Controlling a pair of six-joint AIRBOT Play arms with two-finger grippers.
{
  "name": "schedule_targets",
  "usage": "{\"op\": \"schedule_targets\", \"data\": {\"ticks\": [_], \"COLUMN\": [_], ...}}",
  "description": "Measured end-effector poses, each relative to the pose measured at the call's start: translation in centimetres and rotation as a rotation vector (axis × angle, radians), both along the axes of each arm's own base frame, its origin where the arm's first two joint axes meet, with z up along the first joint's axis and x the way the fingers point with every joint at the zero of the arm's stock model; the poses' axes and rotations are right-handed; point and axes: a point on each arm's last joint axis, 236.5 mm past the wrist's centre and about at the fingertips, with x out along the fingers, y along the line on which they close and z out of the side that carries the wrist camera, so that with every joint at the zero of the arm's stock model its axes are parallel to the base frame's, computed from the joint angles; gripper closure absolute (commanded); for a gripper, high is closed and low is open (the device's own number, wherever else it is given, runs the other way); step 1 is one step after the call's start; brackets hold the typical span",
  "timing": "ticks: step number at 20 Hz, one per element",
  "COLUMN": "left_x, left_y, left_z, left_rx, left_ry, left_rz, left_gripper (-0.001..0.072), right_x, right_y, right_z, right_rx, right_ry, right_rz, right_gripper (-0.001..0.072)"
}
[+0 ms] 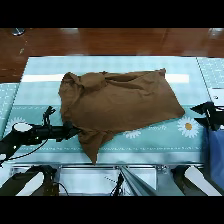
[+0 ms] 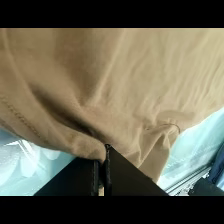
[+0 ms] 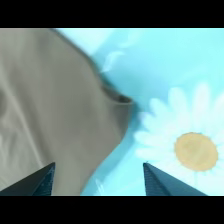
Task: Fold the shirts.
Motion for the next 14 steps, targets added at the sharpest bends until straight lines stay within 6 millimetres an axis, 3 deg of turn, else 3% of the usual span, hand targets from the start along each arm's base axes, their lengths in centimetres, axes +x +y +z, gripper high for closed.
{"op": "schedule_targets", "data": {"ticks": [7, 12, 13, 14], "left_x": [0.0, 0.1, 0.1, 0.1], "left_y": [-0.2, -0.1, -0.1, -0.2], "left_z": [0.2, 0.2, 0.2, 0.2], "left_rx": [-0.008, -0.007, -0.008, -0.008], "left_ry": [0.000, 0.003, 0.005, 0.005], "left_rz": [-0.002, 0.007, 0.010, 0.010], "left_gripper": [0.0682, 0.0682, 0.0682, 0.0682], "right_x": [1.2, 3.7, 4.4, 5.0], "right_y": [-0.3, 1.9, 2.4, 3.0], "right_z": [-4.6, -5.6, -5.7, -5.8], "right_rx": [0.144, 0.154, 0.148, 0.136], "right_ry": [0.065, 0.065, 0.061, 0.060], "right_rz": [-0.013, 0.104, 0.127, 0.156], "right_gripper": [0.0085, 0.0086, 0.0114, 0.0200]}}
